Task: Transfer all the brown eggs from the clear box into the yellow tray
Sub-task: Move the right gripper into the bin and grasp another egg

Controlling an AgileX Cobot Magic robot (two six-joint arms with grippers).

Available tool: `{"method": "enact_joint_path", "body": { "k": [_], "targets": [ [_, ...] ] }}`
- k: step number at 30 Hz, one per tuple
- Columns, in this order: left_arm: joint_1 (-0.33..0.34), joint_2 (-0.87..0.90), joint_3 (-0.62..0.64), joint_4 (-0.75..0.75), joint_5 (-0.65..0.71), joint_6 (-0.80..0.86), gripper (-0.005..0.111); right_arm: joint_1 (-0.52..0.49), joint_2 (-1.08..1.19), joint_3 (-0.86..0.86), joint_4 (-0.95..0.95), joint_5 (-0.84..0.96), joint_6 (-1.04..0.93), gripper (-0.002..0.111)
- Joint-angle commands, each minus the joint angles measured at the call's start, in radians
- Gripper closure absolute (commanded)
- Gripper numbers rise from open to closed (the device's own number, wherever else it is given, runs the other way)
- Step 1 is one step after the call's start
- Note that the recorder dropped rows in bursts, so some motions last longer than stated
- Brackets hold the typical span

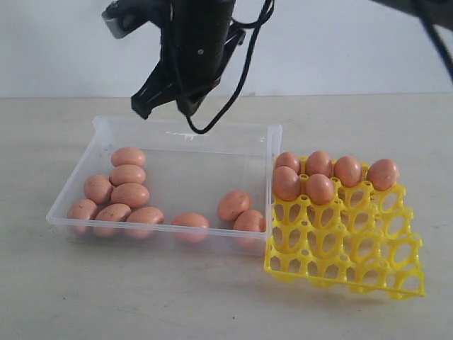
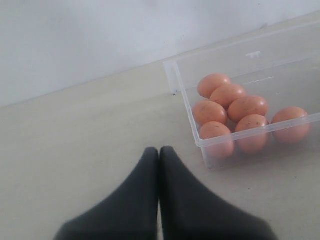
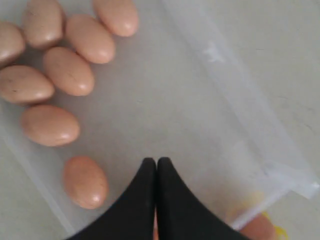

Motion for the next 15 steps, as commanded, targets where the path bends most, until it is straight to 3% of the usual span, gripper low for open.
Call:
{"method": "enact_joint_path", "body": {
  "k": [1, 5, 8, 12, 15],
  "targets": [
    [-0.003, -0.002, -0.001, -0.008, -0.007, 0.0, 0.111, -0.012, 0.091, -0.045, 0.237, 0.023, -0.224, 0.108],
    [-0.003, -0.002, -0.001, -0.008, -0.007, 0.0, 0.111, -0.014, 0.14, -0.045, 0.286, 0.023, -0.346, 0.105],
    [-0.003, -0.002, -0.001, -0.008, -0.007, 0.0, 0.111, -0.014, 0.161, -0.045, 0.326, 0.023, -0.406, 0.086],
    [-0.003, -0.002, -0.001, -0.008, -0.007, 0.0, 0.111, -0.014, 0.199, -0.045, 0.366, 0.023, -0.411, 0.052],
    [-0.003, -0.002, -0.001, -0.008, -0.007, 0.0, 0.111, -0.017, 0.223, -0.045, 0.31, 0.023, -0.386, 0.044]
  ]
}}
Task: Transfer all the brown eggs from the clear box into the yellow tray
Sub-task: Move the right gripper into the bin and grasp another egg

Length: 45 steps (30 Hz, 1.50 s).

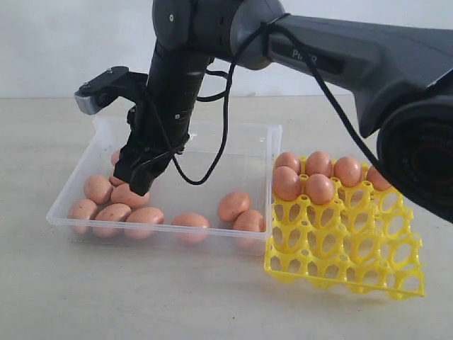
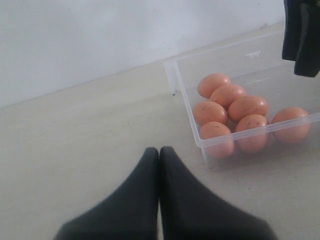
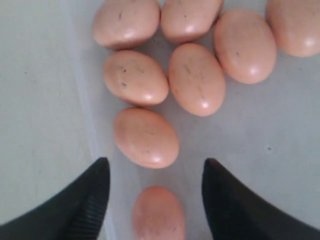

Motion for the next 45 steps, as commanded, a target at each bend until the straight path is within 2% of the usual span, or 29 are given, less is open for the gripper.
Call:
{"method": "enact_joint_path", "body": {
  "k": [1, 4, 12, 18, 21, 25, 41, 45],
  "targets": [
    [-0.003, -0.002, -0.001, -0.008, -0.007, 0.0, 0.111, -0.009, 0.028, -0.005, -0.064, 0.004, 0.034, 0.045],
    [-0.003, -0.002, -0.001, -0.008, -0.007, 0.0, 0.111, -0.009, 0.035, -0.005, -0.09, 0.004, 0.082, 0.045],
    [-0.003, -0.002, -0.001, -0.008, -0.007, 0.0, 0.111, -0.009, 0.052, -0.005, -0.073, 0.004, 0.048, 0.045],
    [-0.003, -0.002, -0.001, -0.008, -0.007, 0.0, 0.111, -0.009, 0.055, -0.005, -0.063, 0.004, -0.282, 0.045],
    [-0.003, -0.002, -0.001, -0.008, -0.007, 0.0, 0.111, -0.009, 0.055, -0.005, -0.029, 0.002, -0.384, 0.045],
    [-0.003, -0.002, -0.001, -0.008, -0.007, 0.0, 0.111, -0.007, 0.057, -0.005, -0.017, -0.088, -0.518, 0.045],
    [-0.003, -0.002, -0.001, -0.008, -0.007, 0.0, 0.111, -0.007, 0.151, -0.005, 0.053, -0.096, -0.532, 0.045],
    [-0.003, -0.002, -0.001, -0.008, -0.007, 0.0, 0.111, -0.007, 0.165, -0.005, 0.076, -0.098, -0.542, 0.048]
  ]
}}
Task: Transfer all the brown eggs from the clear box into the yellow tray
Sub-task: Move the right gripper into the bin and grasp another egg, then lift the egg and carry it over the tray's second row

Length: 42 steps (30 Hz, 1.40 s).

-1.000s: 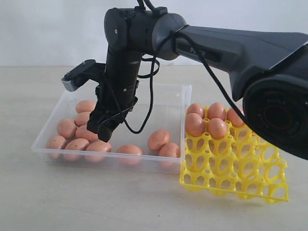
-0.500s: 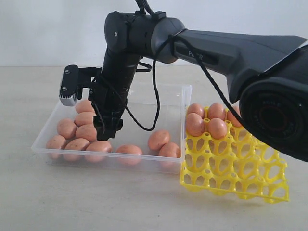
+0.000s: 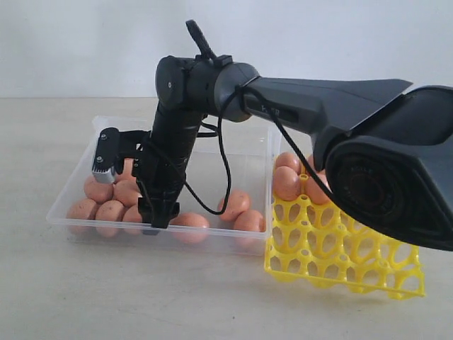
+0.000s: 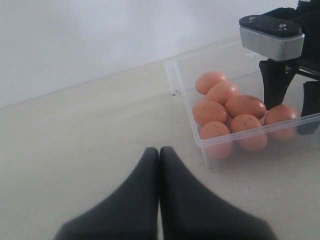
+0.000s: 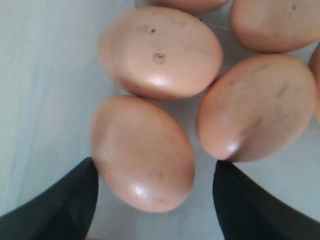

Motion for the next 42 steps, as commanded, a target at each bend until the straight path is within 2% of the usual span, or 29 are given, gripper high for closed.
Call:
{"method": "enact_joint_path", "body": {
  "k": [1, 17, 20, 23, 24, 28, 42],
  "targets": [
    [-0.003, -0.002, -0.001, -0.008, -0.007, 0.0, 0.111, -0.004, 0.009, -0.005, 0.024, -0.006, -0.016, 0.049],
    [-0.003, -0.002, -0.001, -0.008, -0.007, 0.0, 0.111, -0.004, 0.016, -0.005, 0.087, -0.021, 0.033, 0.051],
    [-0.003, -0.002, -0.001, -0.008, -0.007, 0.0, 0.111, -0.004, 0.016, -0.005, 0.05, -0.013, 0.113, 0.07],
    [-0.003, -0.002, -0.001, -0.008, -0.007, 0.0, 0.111, -0.004, 0.016, -0.005, 0.014, -0.011, 0.213, 0.104],
    [-0.003, -0.002, -0.001, -0.008, -0.007, 0.0, 0.111, -0.004, 0.016, -0.005, 0.008, -0.011, 0.268, 0.108],
    [-0.003, -0.002, -0.001, -0.008, -0.007, 0.0, 0.111, -0.004, 0.014, -0.005, 0.006, -0.026, 0.463, 0.108],
    [-0.003, -0.002, -0.001, -0.008, -0.007, 0.0, 0.111, -0.004, -0.174, -0.005, 0.01, -0.02, 0.761, 0.108]
  ]
}}
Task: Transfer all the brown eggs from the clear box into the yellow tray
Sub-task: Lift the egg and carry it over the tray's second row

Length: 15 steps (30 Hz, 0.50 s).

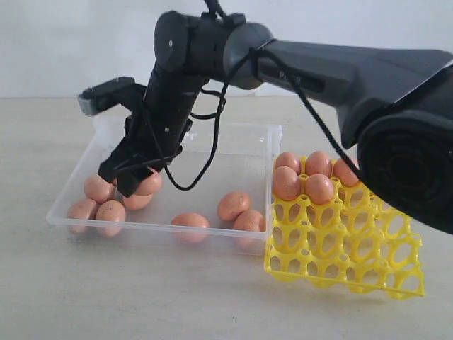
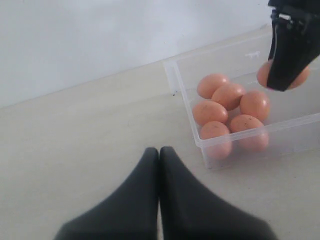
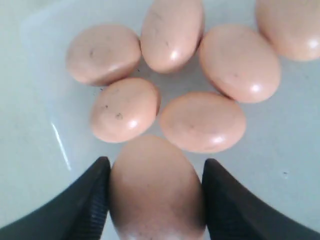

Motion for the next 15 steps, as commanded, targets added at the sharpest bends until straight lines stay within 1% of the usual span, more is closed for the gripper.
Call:
{"method": "enact_joint_path", "body": {
  "k": [1, 4, 9, 12, 15],
  "targets": [
    [-0.003, -0.002, -0.001, -0.008, -0.007, 0.0, 0.111, -0.004, -0.065, -0.005, 0.004, -0.006, 0.136, 0.109],
    [-0.003, -0.002, -0.001, -0.008, -0.007, 0.0, 0.111, -0.002, -0.083, -0.005, 0.032, -0.021, 0.21, 0.109],
    [-0.003, -0.002, -0.001, -0.008, -0.007, 0.0, 0.111, 0.027, -0.088, 0.007, 0.039, -0.153, 0.295, 0.109],
    [-0.003, -0.002, -0.001, -0.008, -0.007, 0.0, 0.111, 0.058, -0.126, 0.067, 0.031, -0.31, 0.327, 0.109],
    [-0.003, -0.002, -0.001, -0.008, -0.007, 0.0, 0.111, 0.095, -0.213, 0.205, 0.029, -0.549, 0.335, 0.109]
  ]
}}
